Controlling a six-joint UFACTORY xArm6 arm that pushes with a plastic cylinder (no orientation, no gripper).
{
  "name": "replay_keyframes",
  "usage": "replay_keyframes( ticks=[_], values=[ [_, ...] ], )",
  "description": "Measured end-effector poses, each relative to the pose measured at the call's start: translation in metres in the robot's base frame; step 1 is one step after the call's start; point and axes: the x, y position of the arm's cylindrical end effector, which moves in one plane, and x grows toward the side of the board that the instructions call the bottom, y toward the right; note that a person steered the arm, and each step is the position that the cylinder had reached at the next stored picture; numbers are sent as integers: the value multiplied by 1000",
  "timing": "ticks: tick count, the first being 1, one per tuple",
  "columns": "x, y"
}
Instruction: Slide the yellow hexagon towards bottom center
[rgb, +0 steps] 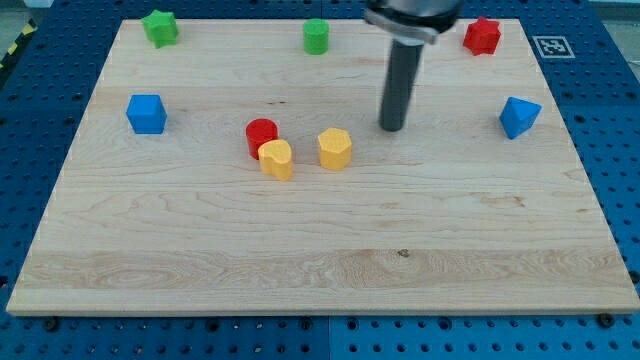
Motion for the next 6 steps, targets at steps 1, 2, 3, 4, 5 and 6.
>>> replay_keyframes(
  ticks=[1, 2, 3, 4, 5, 6],
  values=[
    [12, -59],
    [36, -71],
    [58, -71],
    [77, -71],
    [89, -71],
    [89, -57]
  ],
)
